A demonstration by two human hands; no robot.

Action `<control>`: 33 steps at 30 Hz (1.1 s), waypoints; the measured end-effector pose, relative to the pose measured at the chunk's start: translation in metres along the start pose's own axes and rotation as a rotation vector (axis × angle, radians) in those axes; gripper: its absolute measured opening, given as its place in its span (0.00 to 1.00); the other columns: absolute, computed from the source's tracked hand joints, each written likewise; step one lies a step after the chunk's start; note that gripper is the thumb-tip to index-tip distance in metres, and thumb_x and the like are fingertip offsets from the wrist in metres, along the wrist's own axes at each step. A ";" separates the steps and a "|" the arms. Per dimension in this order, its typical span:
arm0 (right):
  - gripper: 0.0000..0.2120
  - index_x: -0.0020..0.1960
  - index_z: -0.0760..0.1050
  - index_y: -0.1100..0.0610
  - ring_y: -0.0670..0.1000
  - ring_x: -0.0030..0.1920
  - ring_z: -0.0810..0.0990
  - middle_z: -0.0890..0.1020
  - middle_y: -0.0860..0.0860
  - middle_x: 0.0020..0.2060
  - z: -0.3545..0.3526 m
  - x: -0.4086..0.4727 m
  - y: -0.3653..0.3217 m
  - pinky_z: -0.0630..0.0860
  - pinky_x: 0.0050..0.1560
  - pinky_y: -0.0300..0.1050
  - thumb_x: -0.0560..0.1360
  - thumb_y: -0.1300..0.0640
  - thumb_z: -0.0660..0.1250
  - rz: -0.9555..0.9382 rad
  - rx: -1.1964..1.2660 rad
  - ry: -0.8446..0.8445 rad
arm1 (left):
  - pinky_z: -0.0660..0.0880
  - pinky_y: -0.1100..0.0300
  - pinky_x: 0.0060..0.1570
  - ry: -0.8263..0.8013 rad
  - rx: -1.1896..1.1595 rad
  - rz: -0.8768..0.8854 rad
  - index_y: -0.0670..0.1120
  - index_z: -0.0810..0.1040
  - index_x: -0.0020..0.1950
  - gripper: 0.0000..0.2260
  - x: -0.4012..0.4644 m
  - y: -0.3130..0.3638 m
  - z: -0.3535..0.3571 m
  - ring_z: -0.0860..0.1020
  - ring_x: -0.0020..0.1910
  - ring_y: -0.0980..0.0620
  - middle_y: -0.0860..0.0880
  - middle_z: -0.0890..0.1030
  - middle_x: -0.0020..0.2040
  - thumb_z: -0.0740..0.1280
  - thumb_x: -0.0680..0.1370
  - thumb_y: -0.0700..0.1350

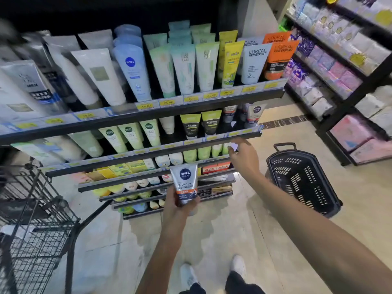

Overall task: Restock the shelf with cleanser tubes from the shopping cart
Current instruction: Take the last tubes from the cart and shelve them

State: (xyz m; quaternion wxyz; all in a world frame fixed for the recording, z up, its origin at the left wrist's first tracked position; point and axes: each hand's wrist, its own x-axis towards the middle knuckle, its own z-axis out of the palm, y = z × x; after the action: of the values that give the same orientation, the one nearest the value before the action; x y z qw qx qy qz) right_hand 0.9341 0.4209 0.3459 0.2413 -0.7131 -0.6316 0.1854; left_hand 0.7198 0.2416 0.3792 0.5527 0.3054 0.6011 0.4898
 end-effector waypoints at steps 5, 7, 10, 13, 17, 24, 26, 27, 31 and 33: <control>0.13 0.64 0.79 0.55 0.60 0.56 0.78 0.83 0.57 0.57 -0.038 0.046 0.047 0.80 0.49 0.54 0.81 0.54 0.67 -0.115 -0.135 -0.014 | 0.80 0.61 0.51 0.013 0.054 0.013 0.50 0.77 0.65 0.22 0.025 0.003 0.063 0.83 0.55 0.52 0.50 0.85 0.55 0.75 0.75 0.34; 0.14 0.65 0.78 0.55 0.60 0.57 0.78 0.82 0.57 0.58 -0.046 0.063 0.062 0.81 0.50 0.54 0.80 0.55 0.67 -0.173 -0.174 -0.016 | 0.79 0.61 0.51 0.046 0.100 0.030 0.52 0.77 0.64 0.21 0.036 0.003 0.088 0.83 0.54 0.56 0.54 0.86 0.54 0.76 0.75 0.36; 0.14 0.67 0.76 0.54 0.60 0.58 0.78 0.80 0.57 0.60 -0.054 0.088 0.081 0.81 0.50 0.53 0.82 0.55 0.67 -0.208 -0.215 -0.051 | 0.76 0.70 0.42 0.085 0.132 0.057 0.49 0.77 0.64 0.20 0.054 0.008 0.125 0.83 0.48 0.61 0.53 0.85 0.52 0.75 0.75 0.36; 0.15 0.68 0.76 0.55 0.58 0.60 0.76 0.80 0.56 0.61 -0.055 0.106 0.098 0.82 0.52 0.54 0.82 0.54 0.68 -0.236 -0.249 -0.088 | 0.76 0.71 0.43 0.105 0.190 0.082 0.49 0.76 0.64 0.20 0.077 0.010 0.156 0.83 0.48 0.63 0.54 0.85 0.53 0.77 0.74 0.40; 0.15 0.68 0.75 0.56 0.57 0.63 0.74 0.79 0.55 0.64 -0.050 0.117 0.113 0.78 0.59 0.53 0.83 0.54 0.67 -0.339 -0.269 -0.105 | 0.79 0.69 0.47 0.144 0.214 0.106 0.48 0.74 0.64 0.22 0.105 0.005 0.186 0.84 0.51 0.56 0.52 0.85 0.54 0.79 0.73 0.42; 0.08 0.60 0.77 0.57 0.57 0.54 0.75 0.80 0.55 0.58 -0.031 0.128 0.123 0.76 0.45 0.49 0.83 0.56 0.66 -0.408 -0.263 -0.032 | 0.82 0.51 0.58 0.200 0.195 0.127 0.50 0.76 0.63 0.22 0.157 -0.002 0.215 0.83 0.54 0.52 0.52 0.85 0.53 0.76 0.73 0.35; 0.07 0.58 0.78 0.59 0.59 0.52 0.76 0.81 0.57 0.55 -0.028 0.129 0.125 0.70 0.42 0.47 0.82 0.58 0.68 -0.447 -0.260 0.004 | 0.80 0.42 0.62 0.196 0.122 0.116 0.48 0.75 0.62 0.22 0.174 0.003 0.223 0.82 0.55 0.47 0.50 0.83 0.54 0.76 0.71 0.36; 0.06 0.57 0.78 0.60 0.60 0.51 0.77 0.82 0.58 0.54 -0.027 0.130 0.128 0.69 0.42 0.47 0.81 0.59 0.68 -0.464 -0.255 0.019 | 0.80 0.44 0.61 0.197 0.123 0.122 0.47 0.75 0.63 0.22 0.182 0.006 0.227 0.81 0.55 0.47 0.49 0.83 0.55 0.76 0.71 0.38; 0.05 0.54 0.78 0.58 0.62 0.48 0.76 0.82 0.57 0.49 -0.019 0.140 0.138 0.76 0.40 0.55 0.82 0.58 0.65 -0.464 -0.240 0.040 | 0.72 0.64 0.50 0.265 0.308 0.211 0.47 0.74 0.64 0.22 0.202 0.019 0.238 0.80 0.51 0.55 0.51 0.83 0.55 0.78 0.74 0.44; 0.05 0.53 0.79 0.58 0.62 0.47 0.76 0.82 0.57 0.48 -0.016 0.142 0.141 0.77 0.39 0.56 0.82 0.58 0.65 -0.470 -0.233 0.041 | 0.74 0.63 0.49 0.275 0.275 0.245 0.47 0.74 0.61 0.21 0.210 0.023 0.242 0.81 0.50 0.54 0.52 0.83 0.53 0.79 0.73 0.43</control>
State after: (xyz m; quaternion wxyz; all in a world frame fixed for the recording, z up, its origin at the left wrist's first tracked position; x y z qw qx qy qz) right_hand 1.0764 0.5476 0.2836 0.2066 -0.5734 -0.7920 0.0359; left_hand 0.9068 0.5007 0.3460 0.3550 0.3788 0.6904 0.5038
